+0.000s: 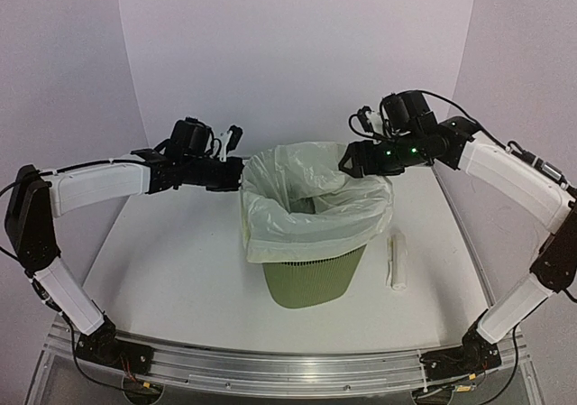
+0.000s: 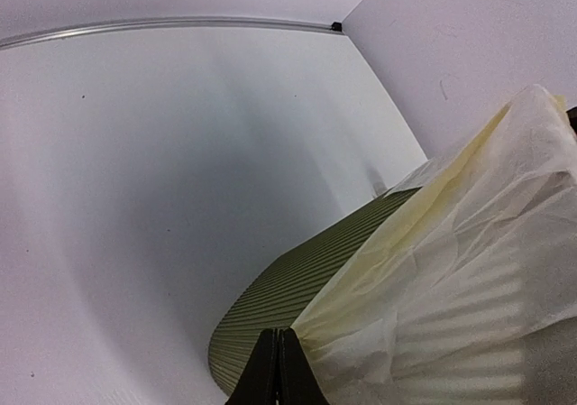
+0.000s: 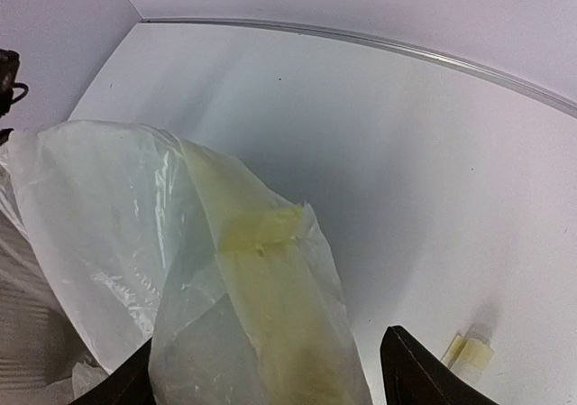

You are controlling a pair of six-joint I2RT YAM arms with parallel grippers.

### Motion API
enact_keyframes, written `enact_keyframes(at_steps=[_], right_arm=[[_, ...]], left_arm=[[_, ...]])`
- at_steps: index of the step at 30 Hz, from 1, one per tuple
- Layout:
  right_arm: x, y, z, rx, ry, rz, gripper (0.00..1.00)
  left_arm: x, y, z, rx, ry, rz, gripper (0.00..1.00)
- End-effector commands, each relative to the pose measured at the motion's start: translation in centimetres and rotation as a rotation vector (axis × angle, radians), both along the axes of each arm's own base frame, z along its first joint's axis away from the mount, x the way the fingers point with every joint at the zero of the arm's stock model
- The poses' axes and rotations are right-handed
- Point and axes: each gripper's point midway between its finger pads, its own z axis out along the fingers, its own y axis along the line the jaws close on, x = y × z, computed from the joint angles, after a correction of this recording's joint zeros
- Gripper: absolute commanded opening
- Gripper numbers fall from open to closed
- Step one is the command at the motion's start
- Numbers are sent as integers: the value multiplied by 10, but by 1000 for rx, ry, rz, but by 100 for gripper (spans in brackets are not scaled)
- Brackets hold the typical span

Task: Put the trash bags into the trash bin
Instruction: Place the trash bag in the trash bin.

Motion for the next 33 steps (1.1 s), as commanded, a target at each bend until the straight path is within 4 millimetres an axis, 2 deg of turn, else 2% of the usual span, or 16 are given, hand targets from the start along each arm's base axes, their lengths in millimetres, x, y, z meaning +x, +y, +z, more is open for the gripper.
enact_keyframes(at_steps=[1, 8, 10, 11, 12, 13, 15, 17, 19, 20, 22, 23, 25, 28, 30, 33], right_arm=[[-8, -1, 20, 68, -37, 0, 75], [-9, 1, 26, 77, -57, 16, 75], [-10, 3, 33, 85, -71, 32, 75], [-10, 3, 36, 89, -78, 38, 75], [-10, 4, 41, 94, -88, 48, 76], [-11, 5, 46, 98, -98, 55, 76], [-11, 5, 57, 105, -125, 61, 76], [-11, 5, 70, 114, -155, 69, 77], [-13, 5, 81, 124, -178, 79, 78], [-13, 4, 86, 129, -190, 82, 79], [-15, 3, 95, 138, -211, 85, 80], [-16, 2, 100, 142, -220, 86, 81], [-18, 1, 107, 150, -234, 87, 82], [-29, 11, 112, 184, -221, 164, 83], [-38, 20, 113, 206, -199, 241, 83], [-44, 33, 113, 244, -155, 303, 82]], left_arm=[[-6, 4, -2, -23, -39, -16, 0], [-2, 8, -26, -1, -34, 16, 0], [1, 8, -22, 2, -46, 26, 5], [3, 10, -17, 5, -57, 40, 15], [7, 13, -12, 12, -73, 65, 35], [10, 16, -4, 16, -86, 87, 45], [18, 30, 14, 45, -128, 171, 56], [25, 48, 29, 82, -155, 267, 74], [29, 70, 47, 124, -188, 374, 87], [29, 82, 59, 136, -208, 426, 94], [23, 92, 92, 109, -257, 459, 99], [17, 91, 109, 85, -292, 429, 99], [-5, 73, 140, 18, -376, 277, 100], [-79, 22, 178, -79, -582, -175, 100], [-128, 3, 190, -86, -728, -419, 100], [-161, -11, 195, -97, -783, -620, 100]])
